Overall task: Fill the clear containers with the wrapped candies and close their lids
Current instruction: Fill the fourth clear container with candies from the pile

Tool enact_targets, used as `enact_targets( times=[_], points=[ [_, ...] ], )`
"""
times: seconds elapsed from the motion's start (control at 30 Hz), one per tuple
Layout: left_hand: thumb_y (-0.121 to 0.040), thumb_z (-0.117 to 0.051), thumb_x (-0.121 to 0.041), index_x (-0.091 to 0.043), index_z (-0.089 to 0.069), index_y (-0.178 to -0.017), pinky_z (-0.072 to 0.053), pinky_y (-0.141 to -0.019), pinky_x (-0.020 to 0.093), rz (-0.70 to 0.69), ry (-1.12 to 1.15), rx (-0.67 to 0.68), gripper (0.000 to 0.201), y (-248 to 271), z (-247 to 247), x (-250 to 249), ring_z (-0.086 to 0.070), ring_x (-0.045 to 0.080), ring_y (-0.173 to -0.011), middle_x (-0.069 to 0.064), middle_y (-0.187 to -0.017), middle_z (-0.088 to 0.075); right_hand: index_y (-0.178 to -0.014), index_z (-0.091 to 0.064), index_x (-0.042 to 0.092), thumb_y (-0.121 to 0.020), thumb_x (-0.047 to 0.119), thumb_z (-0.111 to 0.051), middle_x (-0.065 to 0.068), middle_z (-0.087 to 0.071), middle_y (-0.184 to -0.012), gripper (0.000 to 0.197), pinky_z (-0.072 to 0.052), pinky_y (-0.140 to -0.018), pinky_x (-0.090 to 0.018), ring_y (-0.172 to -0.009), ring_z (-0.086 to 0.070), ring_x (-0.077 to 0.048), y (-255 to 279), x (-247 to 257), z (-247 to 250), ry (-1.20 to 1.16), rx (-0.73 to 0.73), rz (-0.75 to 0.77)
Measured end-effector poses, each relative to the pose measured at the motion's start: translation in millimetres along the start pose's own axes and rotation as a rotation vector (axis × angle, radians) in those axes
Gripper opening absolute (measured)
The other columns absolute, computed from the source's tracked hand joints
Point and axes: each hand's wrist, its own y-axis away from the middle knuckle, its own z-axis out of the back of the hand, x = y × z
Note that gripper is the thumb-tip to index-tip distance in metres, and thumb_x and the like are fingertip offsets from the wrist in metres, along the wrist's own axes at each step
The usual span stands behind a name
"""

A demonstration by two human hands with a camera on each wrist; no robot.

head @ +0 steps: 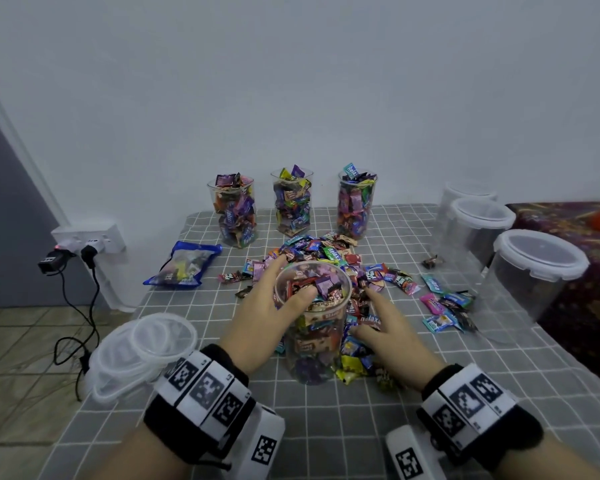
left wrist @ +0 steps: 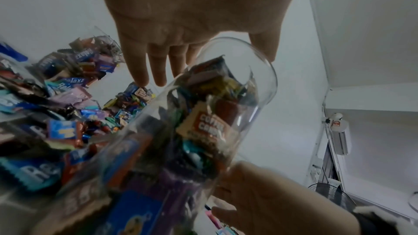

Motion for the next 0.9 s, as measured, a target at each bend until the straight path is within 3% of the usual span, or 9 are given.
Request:
enact_targets(
  times=[0.07,0.2,0.3,0.43,0.7,0.8,0.9],
  points=[
    [-0.044,-0.057,-0.091,-0.043,-0.028,-0.136,-0.039,-0.107,0.044,0.007,0.044,0.006,0.108,1,-2,1,-0.047,0.01,-0.125,-0.015,-0.13,-0.049,-0.15,-0.017,0.015,-0.091,0.03,-0.057,-0.002,-0.017,-0.157,0.073,-0.019,-0.116,-0.033,-0.143,-0.017,-0.017,-3,-6,0,0.161,0.031,-0.014],
    [-0.046,-0.063,-0.087,-0.048,-0.034,-0.125,-0.041,-0.104,0.047,-0.012,0.065,0.016,0.093,1,-4,3,-0.05,0.013,-0.123,-0.009,-0.13,-0.053,-0.152,-0.007,0.015,-0.092,0.051,-0.048,-0.003,-0.001,-0.16,0.08,-0.008,-0.119,-0.034,-0.146,-0.003,-0.018,-6,-13,0,0.496,0.146,-0.064],
    [-0.047,-0.071,-0.08,-0.048,-0.038,-0.124,-0.041,-0.104,0.048,-0.029,0.072,0.04,0.09,2,-3,5,-0.052,0.012,-0.122,-0.01,-0.129,-0.055,-0.152,-0.003,0.016,-0.092,0.06,-0.037,-0.003,0.002,-0.16,0.083,-0.006,-0.118,-0.039,-0.147,0.0,-0.02,-7,-17,1,0.607,0.199,-0.115],
    [-0.038,-0.074,-0.079,-0.061,-0.036,-0.115,-0.04,-0.106,0.04,-0.058,0.031,0.056,0.088,4,-1,6,-0.05,-0.001,-0.119,-0.024,-0.124,-0.052,-0.152,-0.002,0.015,-0.092,0.064,-0.032,-0.004,0.002,-0.16,0.083,-0.004,-0.118,-0.042,-0.147,0.001,-0.021,-9,-23,-1,0.661,0.218,-0.133],
    [-0.031,-0.079,-0.074,-0.044,-0.042,-0.125,-0.045,-0.101,0.041,-0.071,-0.038,0.002,0.105,-1,-2,4,-0.055,0.0,-0.112,-0.021,-0.119,-0.058,-0.152,0.006,0.014,-0.093,0.063,-0.028,-0.004,0.009,-0.16,0.084,0.003,-0.117,-0.042,-0.146,0.01,-0.021,-10,-27,-4,0.651,0.25,-0.149],
    [-0.033,-0.085,-0.056,-0.036,-0.049,-0.117,-0.051,-0.093,0.042,-0.047,0.039,0.003,0.093,-12,0,-2,-0.063,0.005,-0.103,-0.017,-0.109,-0.065,-0.151,0.008,0.013,-0.093,0.063,-0.028,-0.005,0.011,-0.159,0.085,0.004,-0.117,-0.041,-0.146,0.011,-0.021,-11,-29,-5,0.645,0.256,-0.144],
    [-0.037,-0.08,-0.048,-0.033,-0.051,-0.111,-0.053,-0.085,0.033,-0.059,0.096,0.004,0.08,-25,1,-17,-0.065,0.006,-0.098,-0.011,-0.106,-0.067,-0.151,0.009,0.013,-0.093,0.063,-0.028,-0.005,0.011,-0.159,0.085,0.004,-0.117,-0.04,-0.146,0.012,-0.022,-11,-30,-5,0.642,0.255,-0.134]
  ],
)
